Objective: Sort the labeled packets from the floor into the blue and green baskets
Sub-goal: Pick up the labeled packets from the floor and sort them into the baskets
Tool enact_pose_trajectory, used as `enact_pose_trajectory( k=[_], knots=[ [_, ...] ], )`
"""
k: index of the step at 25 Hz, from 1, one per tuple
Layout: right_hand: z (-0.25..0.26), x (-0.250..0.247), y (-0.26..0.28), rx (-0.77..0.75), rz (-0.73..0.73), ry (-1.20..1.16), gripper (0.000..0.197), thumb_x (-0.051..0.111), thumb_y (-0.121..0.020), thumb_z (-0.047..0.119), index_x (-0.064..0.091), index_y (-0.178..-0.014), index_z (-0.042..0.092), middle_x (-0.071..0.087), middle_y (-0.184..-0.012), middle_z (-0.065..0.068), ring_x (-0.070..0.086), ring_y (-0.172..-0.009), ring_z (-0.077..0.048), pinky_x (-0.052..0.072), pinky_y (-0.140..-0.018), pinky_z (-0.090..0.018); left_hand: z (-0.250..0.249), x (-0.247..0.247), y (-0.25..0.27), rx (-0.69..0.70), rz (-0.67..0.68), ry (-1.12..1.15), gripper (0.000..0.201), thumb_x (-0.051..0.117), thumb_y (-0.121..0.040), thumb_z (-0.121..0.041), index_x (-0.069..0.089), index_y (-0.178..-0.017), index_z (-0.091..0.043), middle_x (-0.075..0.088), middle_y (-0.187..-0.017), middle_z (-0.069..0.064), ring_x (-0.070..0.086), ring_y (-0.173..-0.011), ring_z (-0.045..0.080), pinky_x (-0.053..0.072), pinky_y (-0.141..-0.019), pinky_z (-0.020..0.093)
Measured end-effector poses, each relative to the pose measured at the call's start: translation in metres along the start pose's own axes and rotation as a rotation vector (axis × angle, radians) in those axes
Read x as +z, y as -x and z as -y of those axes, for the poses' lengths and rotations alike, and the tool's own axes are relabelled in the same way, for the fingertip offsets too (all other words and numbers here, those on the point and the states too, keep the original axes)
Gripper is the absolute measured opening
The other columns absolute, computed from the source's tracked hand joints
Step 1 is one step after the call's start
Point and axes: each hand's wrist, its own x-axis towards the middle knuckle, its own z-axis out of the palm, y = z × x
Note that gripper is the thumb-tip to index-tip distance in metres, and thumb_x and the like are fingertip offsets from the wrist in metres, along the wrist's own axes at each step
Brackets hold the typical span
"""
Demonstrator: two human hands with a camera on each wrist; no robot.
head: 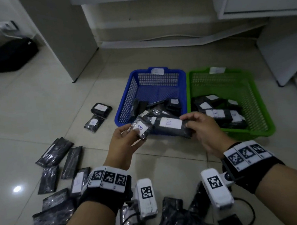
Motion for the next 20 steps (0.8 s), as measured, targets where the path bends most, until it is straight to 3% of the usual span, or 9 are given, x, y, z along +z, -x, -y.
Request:
enact_pose_trajectory(
  k=[3, 5, 7, 9, 11, 14, 16, 18, 20],
  knots=[
    [0.004, -0.052, -0.01, -0.022, -0.338, -0.073, 0.024, 0.051, -0.089, -0.003, 0.064, -0.084, 0.017, 0.066, -0.105, -0.014, 0.064, -0.096, -0.027, 0.054, -0.08, -0.042, 0.014, 0.05, -0.01, -0.007, 0.084, -0.096, 0.032, 0.06, -0.089, -0.002, 0.049, -0.119, 0.003, 0.064, -0.11, 0.022, 0.064, -0.092, 0.029, 0.058, -0.074, 0.033],
    [0.002, -0.084, -0.012, -0.024, -0.485, -0.095, 0.021, 0.051, -0.089, -0.004, 0.063, -0.091, 0.014, 0.065, -0.109, -0.018, 0.065, -0.089, -0.023, 0.055, -0.072, -0.032, 0.026, 0.086, -0.017, 0.005, 0.11, -0.2, 0.024, 0.057, -0.09, 0.002, 0.054, -0.113, 0.0, 0.064, -0.1, 0.016, 0.064, -0.087, 0.024, 0.058, -0.064, 0.026],
    [0.001, -0.106, -0.01, -0.032, -0.536, -0.048, 0.027, 0.051, -0.088, -0.007, 0.063, -0.105, 0.01, 0.064, -0.109, -0.014, 0.064, -0.082, -0.016, 0.056, -0.065, -0.021, 0.041, 0.117, -0.025, 0.025, 0.134, -0.3, 0.026, 0.057, -0.089, 0.004, 0.056, -0.113, -0.005, 0.063, -0.098, 0.014, 0.064, -0.081, 0.019, 0.057, -0.056, 0.022],
    [-0.002, -0.123, -0.012, -0.029, -0.486, 0.022, 0.039, 0.05, -0.088, -0.009, 0.06, -0.12, 0.01, 0.062, -0.118, -0.01, 0.063, -0.096, -0.018, 0.054, -0.078, -0.022, 0.056, 0.14, -0.037, 0.046, 0.197, -0.369, 0.03, 0.061, -0.086, 0.002, 0.057, -0.114, -0.009, 0.063, -0.104, 0.017, 0.065, -0.083, 0.022, 0.058, -0.061, 0.028],
    [-0.003, -0.136, -0.01, -0.015, -0.402, 0.101, 0.051, 0.051, -0.087, -0.01, 0.052, -0.133, 0.012, 0.057, -0.123, -0.006, 0.057, -0.109, -0.018, 0.047, -0.091, -0.025, 0.067, 0.161, -0.047, 0.052, 0.262, -0.464, 0.04, 0.063, -0.086, -0.004, 0.054, -0.124, -0.012, 0.063, -0.115, 0.016, 0.064, -0.094, 0.026, 0.057, -0.081, 0.038],
    [-0.004, -0.145, -0.009, -0.056, -0.405, 0.534, 0.047, 0.055, -0.084, -0.003, 0.06, -0.127, 0.017, 0.054, -0.128, -0.008, 0.056, -0.113, -0.021, 0.044, -0.101, -0.029, 0.075, 0.177, -0.055, 0.159, 0.359, -0.816, 0.048, 0.057, -0.09, -0.013, 0.048, -0.137, -0.014, 0.055, -0.134, 0.011, 0.056, -0.117, 0.024, 0.042, -0.105, 0.038],
    [-0.007, -0.146, -0.003, -0.072, -0.384, 0.778, 0.036, 0.055, -0.086, 0.001, 0.067, -0.117, 0.014, 0.05, -0.126, -0.01, 0.053, -0.112, -0.021, 0.036, -0.102, -0.021, 0.08, 0.178, -0.048, 0.365, 0.431, -1.161, 0.042, 0.052, -0.094, -0.016, 0.051, -0.136, -0.011, 0.042, -0.146, 0.01, 0.043, -0.132, 0.024, 0.032, -0.109, 0.03],
    [-0.014, -0.143, 0.002, -0.07, -0.261, 0.916, 0.036, 0.053, -0.09, 0.005, 0.062, -0.125, 0.01, 0.047, -0.129, -0.012, 0.049, -0.118, -0.022, 0.03, -0.1, -0.018, 0.086, 0.171, -0.039, 0.533, 0.505, -1.359, 0.038, 0.047, -0.096, -0.014, 0.052, -0.133, -0.007, 0.035, -0.15, 0.01, 0.038, -0.134, 0.025, 0.027, -0.109, 0.026],
    [-0.018, -0.14, 0.003, -0.009, -0.141, 1.043, 0.043, 0.051, -0.093, 0.009, 0.051, -0.136, 0.009, 0.043, -0.138, -0.012, 0.043, -0.127, -0.024, 0.029, -0.103, -0.02, 0.088, 0.162, -0.037, 0.577, 0.584, -1.457, 0.039, 0.043, -0.098, -0.013, 0.048, -0.136, -0.008, 0.032, -0.151, 0.008, 0.037, -0.134, 0.025, 0.026, -0.11, 0.026]
  ],
)
